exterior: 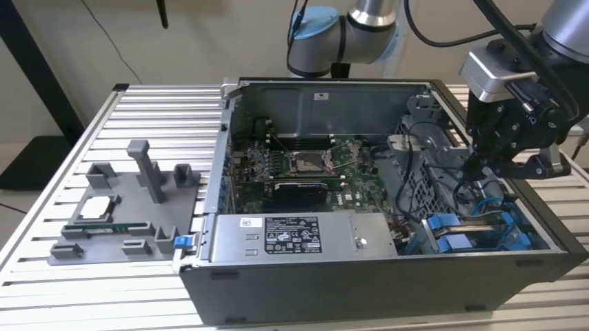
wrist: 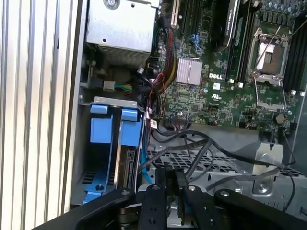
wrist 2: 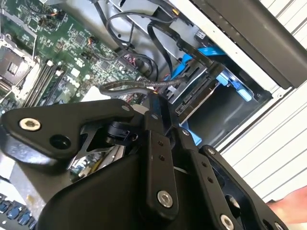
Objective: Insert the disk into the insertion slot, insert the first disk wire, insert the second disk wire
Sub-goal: 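Insert the first disk wire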
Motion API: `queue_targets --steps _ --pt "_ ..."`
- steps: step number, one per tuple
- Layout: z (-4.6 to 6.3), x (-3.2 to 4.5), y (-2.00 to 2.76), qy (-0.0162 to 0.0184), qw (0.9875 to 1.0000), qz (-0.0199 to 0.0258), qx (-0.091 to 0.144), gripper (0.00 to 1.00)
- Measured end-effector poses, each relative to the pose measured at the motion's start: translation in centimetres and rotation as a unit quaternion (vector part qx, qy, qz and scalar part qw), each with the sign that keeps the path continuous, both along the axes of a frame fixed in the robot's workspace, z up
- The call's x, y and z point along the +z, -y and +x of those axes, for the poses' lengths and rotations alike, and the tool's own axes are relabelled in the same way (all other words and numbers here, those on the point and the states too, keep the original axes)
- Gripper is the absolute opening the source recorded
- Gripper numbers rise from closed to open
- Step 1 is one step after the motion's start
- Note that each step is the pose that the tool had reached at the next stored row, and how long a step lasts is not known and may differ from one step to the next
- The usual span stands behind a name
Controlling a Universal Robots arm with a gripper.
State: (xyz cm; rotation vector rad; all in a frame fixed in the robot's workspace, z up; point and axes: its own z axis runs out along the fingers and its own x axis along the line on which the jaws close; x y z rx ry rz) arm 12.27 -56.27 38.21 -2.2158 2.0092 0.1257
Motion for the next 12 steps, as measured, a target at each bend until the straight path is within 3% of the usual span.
queue_targets --steps 12 --pt "0.7 -0.25 1.62 -0.0015 1.0000 -0.0009 -0.001 0.00"
